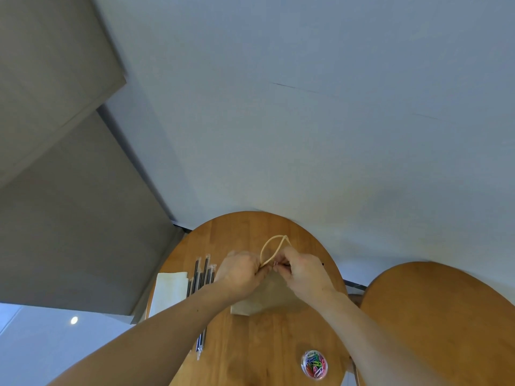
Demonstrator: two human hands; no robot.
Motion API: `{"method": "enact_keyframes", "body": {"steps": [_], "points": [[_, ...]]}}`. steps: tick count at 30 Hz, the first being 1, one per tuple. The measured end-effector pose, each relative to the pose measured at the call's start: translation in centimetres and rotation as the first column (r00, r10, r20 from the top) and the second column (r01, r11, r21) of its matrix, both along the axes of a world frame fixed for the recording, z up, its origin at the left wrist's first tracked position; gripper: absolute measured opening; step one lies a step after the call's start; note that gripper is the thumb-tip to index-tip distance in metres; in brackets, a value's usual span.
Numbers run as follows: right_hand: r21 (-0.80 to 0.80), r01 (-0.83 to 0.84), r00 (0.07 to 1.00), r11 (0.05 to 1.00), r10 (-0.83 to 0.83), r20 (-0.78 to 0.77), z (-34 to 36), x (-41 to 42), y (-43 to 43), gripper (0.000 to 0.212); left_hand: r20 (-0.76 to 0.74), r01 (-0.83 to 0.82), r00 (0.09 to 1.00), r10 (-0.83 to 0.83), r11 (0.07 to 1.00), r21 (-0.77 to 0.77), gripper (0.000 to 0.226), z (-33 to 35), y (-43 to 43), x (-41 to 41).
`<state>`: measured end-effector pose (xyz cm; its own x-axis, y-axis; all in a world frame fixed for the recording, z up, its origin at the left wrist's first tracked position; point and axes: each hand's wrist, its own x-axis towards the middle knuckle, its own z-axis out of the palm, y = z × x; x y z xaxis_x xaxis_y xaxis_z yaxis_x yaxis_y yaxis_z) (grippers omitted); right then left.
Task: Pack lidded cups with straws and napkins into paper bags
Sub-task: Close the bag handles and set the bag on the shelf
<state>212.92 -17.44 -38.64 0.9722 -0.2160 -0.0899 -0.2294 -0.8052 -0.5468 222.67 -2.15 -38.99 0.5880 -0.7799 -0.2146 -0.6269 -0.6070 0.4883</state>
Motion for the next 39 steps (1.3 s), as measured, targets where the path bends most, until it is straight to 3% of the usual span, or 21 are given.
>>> {"method": "enact_keyframes", "body": {"steps": [7, 14, 23, 26, 31, 33, 36, 39], "points": [[-0.279, -0.224, 0.974, 0.934, 0.226, -0.024, 0.8, 0.2, -0.4, 0.025, -0.006, 0.036, 0.999, -0.036, 0.999, -0.034, 0.031, 0.0, 0.2, 0.2], [-0.182, -0.149, 0.988, 0.972, 0.152, 0.006, 0.9, -0.2, 0.1, 0.019, 0.078, 0.069, 0.995, -0.066, 0.997, -0.03, 0.034, -0.8, 1.0, -0.1], [-0.269, -0.164, 0.985, 0.949, 0.145, -0.089, 0.0, -1.0, 0.5, 0.026, 0.119, 0.082, 0.99, -0.08, 0.997, -0.011, 0.035, -0.3, 0.9, -1.1], [-0.227, -0.113, 0.993, 0.967, 0.106, -0.042, -0.1, -1.2, 0.6, 0.024, 0.12, 0.076, 0.99, -0.075, 0.997, -0.01, 0.035, -0.3, 1.0, -1.3], [-0.024, 0.025, 1.0, 0.999, -0.025, -0.009, 0.5, -1.0, 0.5, 0.006, 0.09, 0.048, 0.995, -0.045, 0.998, -0.035, 0.027, 0.3, 1.0, -1.0], [0.056, 0.114, 0.993, 0.992, -0.115, 0.018, 0.5, -1.2, 0.7, 0.015, 0.067, 0.027, 0.997, -0.023, 0.998, -0.053, 0.022, 0.6, 0.7, -1.1], [0.092, 0.171, 0.985, 0.981, -0.173, 0.004, 0.5, -1.3, 0.9, 0.021, 0.065, -0.001, 0.998, 0.006, 0.997, -0.071, 0.012, 0.8, 0.4, -1.4], [0.072, 0.154, 0.988, 0.985, -0.155, 0.009, 0.5, -1.3, 0.9, 0.007, 0.108, 0.016, 0.994, -0.007, 0.996, -0.086, 0.012, 0.7, 0.4, -1.5]]}}
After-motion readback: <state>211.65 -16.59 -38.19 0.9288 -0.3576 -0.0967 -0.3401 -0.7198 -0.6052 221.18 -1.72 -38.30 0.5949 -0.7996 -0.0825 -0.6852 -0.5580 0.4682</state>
